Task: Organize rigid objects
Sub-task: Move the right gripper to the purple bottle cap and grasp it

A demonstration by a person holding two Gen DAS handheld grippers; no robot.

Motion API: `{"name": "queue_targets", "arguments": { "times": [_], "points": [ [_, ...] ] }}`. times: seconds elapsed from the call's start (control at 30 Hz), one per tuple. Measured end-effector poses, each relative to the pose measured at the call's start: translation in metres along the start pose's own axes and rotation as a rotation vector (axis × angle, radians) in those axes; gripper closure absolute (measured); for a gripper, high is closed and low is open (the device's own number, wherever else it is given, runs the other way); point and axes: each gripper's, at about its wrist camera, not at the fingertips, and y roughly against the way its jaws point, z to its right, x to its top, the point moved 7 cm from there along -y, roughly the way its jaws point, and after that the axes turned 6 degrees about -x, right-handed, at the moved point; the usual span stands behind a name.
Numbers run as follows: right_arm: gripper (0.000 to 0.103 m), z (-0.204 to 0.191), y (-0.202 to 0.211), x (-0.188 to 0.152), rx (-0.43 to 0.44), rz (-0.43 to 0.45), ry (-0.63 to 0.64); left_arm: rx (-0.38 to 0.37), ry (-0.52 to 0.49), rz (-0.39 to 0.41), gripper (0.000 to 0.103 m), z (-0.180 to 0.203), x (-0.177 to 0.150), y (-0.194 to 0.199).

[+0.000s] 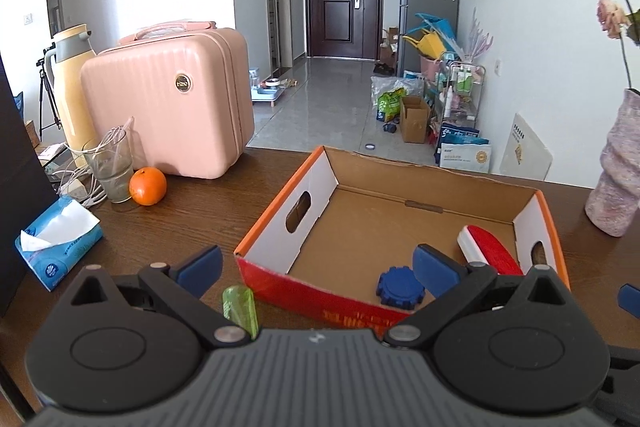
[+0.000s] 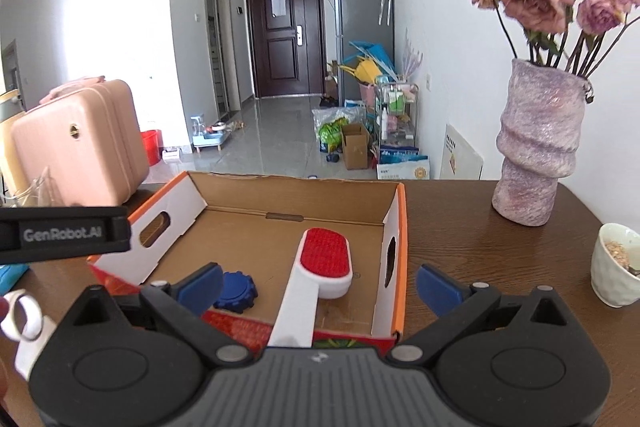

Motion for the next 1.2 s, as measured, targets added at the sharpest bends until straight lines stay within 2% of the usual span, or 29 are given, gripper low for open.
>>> {"name": "queue_targets", "arguments": {
  "times": [0.43, 0.7, 0.93, 1.2],
  "points": [
    [0.0, -0.006, 0.064, -0.019, 0.042, 0.061, -0.004, -0.068, -0.005, 0.07, 0.0, -0.016, -0.031, 0.06],
    [0.0, -0.017, 0.091, -0.038, 0.052, 0.094, 0.005, -0.078, 0.0, 0.092, 0.0, -0.041, -0.052, 0.087],
    [0.0, -0.024, 0.105, -0.063, 0.066, 0.087, -0.002, -0.09, -0.004, 0.102, 0.0, -0.061, -0.072, 0.104],
    [0.0, -0.037, 0.102, -0.092, 0.072, 0.038, 0.024, -0.106, -0.013, 0.068, 0.0, -0.084, -0.101, 0.107]
  ]
}}
